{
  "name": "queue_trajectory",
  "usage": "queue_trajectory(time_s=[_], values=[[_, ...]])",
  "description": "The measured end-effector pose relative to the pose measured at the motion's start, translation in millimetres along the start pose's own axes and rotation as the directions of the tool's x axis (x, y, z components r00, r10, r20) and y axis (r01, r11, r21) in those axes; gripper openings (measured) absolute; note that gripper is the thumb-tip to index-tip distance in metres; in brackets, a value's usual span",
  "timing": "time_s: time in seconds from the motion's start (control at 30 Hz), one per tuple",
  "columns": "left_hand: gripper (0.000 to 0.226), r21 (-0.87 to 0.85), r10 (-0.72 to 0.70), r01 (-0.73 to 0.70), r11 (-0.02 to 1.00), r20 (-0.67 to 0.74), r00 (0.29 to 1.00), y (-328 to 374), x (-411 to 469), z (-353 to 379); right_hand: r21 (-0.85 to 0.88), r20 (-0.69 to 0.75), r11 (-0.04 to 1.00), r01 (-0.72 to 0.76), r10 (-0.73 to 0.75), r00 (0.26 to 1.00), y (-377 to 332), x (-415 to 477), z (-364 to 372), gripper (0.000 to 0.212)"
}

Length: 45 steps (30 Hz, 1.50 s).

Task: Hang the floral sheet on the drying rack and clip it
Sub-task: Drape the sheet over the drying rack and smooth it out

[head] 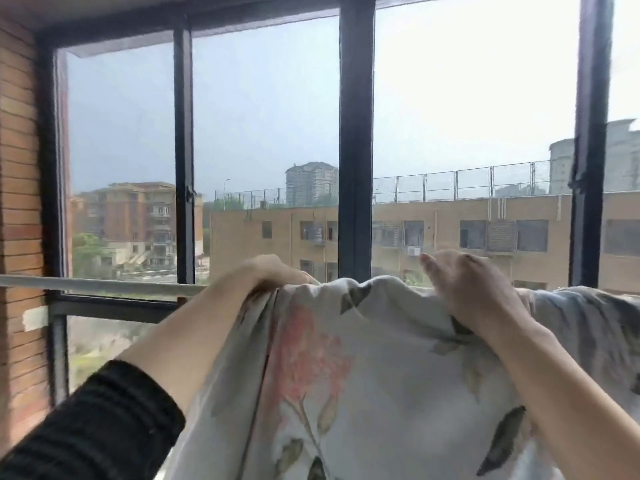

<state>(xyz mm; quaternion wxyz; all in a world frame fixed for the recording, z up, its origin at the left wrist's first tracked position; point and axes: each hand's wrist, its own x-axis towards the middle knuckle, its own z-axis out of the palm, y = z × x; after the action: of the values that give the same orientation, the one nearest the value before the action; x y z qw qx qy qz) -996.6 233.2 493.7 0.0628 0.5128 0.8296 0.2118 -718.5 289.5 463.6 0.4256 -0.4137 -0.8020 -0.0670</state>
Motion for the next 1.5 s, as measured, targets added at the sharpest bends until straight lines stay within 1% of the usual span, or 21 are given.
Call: queue_trajectory(time_s=[0.07, 0.13, 0.27, 0.33, 0.4, 0.47, 0.5, 0.53, 0.57, 0.63, 0.67, 0.7, 0.8, 0.87, 0.97, 1.0, 1.07, 1.23, 1.3, 1.43, 1.5], values=[[0.067, 0.020, -0.009, 0.009, 1.000, 0.028, 1.000, -2.6, 2.5, -2.4, 0.066, -0.034, 0.994, 0.087, -0.084, 0.996, -12.3, -5.6, 4.4, 0.034], [0.070, 0.020, 0.008, -0.007, 1.000, -0.028, 1.000, -5.7, 4.2, -3.5, 0.126, -0.059, 0.982, 0.139, -0.133, 0.989, -27.1, -7.1, 9.8, 0.029], [0.057, 0.019, 0.019, -0.017, 1.000, -0.108, 0.994, -8.2, 1.9, 0.4, 0.211, -0.022, 0.948, 0.240, -0.241, 0.970, -55.2, -1.9, 28.5, 0.028], [0.068, -0.024, 0.021, -0.025, 0.999, -0.148, 0.989, -8.0, -0.1, 0.7, 0.209, 0.009, 0.930, 0.303, -0.312, 0.950, -65.7, 1.0, 41.0, 0.034], [0.077, -0.042, 0.013, -0.022, 0.999, -0.192, 0.981, -8.7, 0.1, 2.4, 0.141, 0.067, 0.924, 0.355, -0.367, 0.928, -71.7, 1.8, 51.8, 0.038], [0.063, -0.021, 0.027, -0.035, 0.999, -0.283, 0.959, -9.1, -3.7, 6.7, 0.055, 0.095, 0.920, 0.387, -0.391, 0.915, -72.0, 2.6, 58.3, 0.042], [0.057, -0.039, 0.049, -0.068, 0.997, -0.366, 0.930, -10.2, -6.0, 10.4, 0.044, 0.100, 0.921, 0.387, -0.389, 0.916, -70.2, 3.8, 60.0, 0.043], [0.051, -0.087, 0.086, -0.144, 0.986, -0.480, 0.873, -12.2, -8.9, 15.1, 0.045, 0.104, 0.924, 0.380, -0.383, 0.918, -67.9, 5.2, 60.4, 0.044], [0.039, -0.157, 0.114, -0.260, 0.953, -0.608, 0.785, -15.1, -15.4, 20.4, 0.046, 0.110, 0.926, 0.375, -0.378, 0.919, -65.8, 6.7, 60.6, 0.045], [0.016, -0.246, 0.115, -0.510, 0.825, -0.809, 0.576, -24.9, -34.6, 32.8, 0.044, 0.120, 0.927, 0.373, -0.376, 0.919, -62.3, 8.1, 59.4, 0.046], [0.014, -0.247, 0.099, -0.571, 0.783, -0.857, 0.506, -33.2, -42.5, 39.7, 0.040, 0.121, 0.926, 0.375, -0.377, 0.918, -60.9, 7.7, 58.7, 0.046], [0.016, -0.249, 0.085, -0.593, 0.766, -0.875, 0.477, -42.6, -49.1, 47.2, 0.032, 0.120, 0.925, 0.377, -0.378, 0.918, -60.3, 6.7, 58.0, 0.046], [0.035, -0.238, 0.074, -0.553, 0.799, -0.873, 0.483, -71.8, -65.9, 69.3, 0.013, 0.116, 0.926, 0.378, -0.377, 0.919, -61.3, 6.1, 58.8, 0.044], [0.051, -0.255, 0.080, -0.527, 0.811, -0.844, 0.531, -85.9, -74.5, 83.1, 0.006, 0.122, 0.928, 0.372, -0.370, 0.921, -64.5, 6.9, 60.3, 0.044], [0.076, -0.494, -0.004, -0.438, 0.751, -0.667, 0.745, -99.3, -82.1, 101.4, 0.006, 0.139, 0.938, 0.346, -0.343, 0.929, -69.5, 7.0, 60.4, 0.040], [0.078, -0.556, -0.008, -0.397, 0.730, -0.588, 0.809, -102.6, -82.7, 105.1, 0.007, 0.142, 0.942, 0.335, -0.332, 0.932, -71.0, 6.5, 60.0, 0.038], [0.067, -0.642, 0.033, -0.368, 0.672, -0.471, 0.882, -106.8, -81.4, 109.1, 0.001, 0.142, 0.947, 0.322, -0.319, 0.937, -73.5, 5.3, 59.6, 0.036], [0.039, -0.667, 0.247, -0.377, 0.643, -0.285, 0.926, -101.6, -75.9, 113.2, -0.030, 0.156, 0.972, 0.234, -0.227, 0.961, -78.6, -2.8, 51.3, 0.034], [0.023, -0.641, 0.300, -0.382, 0.665, -0.240, 0.923, -101.7, -73.1, 116.0, -0.046, 0.139, 0.983, 0.176, -0.168, 0.976, -82.0, -6.1, 49.2, 0.039], [0.041, -0.667, 0.337, -0.393, 0.632, -0.220, 0.915, -115.0, -69.3, 116.8, -0.087, 0.042, 0.993, 0.083, -0.080, 0.996, -89.4, -8.7, 56.1, 0.063], [0.042, -0.676, 0.361, -0.394, 0.623, -0.199, 0.911, -124.9, -70.6, 107.3, -0.127, -0.010, 0.992, 0.021, -0.022, 1.000, -94.3, -10.2, 61.1, 0.067]])
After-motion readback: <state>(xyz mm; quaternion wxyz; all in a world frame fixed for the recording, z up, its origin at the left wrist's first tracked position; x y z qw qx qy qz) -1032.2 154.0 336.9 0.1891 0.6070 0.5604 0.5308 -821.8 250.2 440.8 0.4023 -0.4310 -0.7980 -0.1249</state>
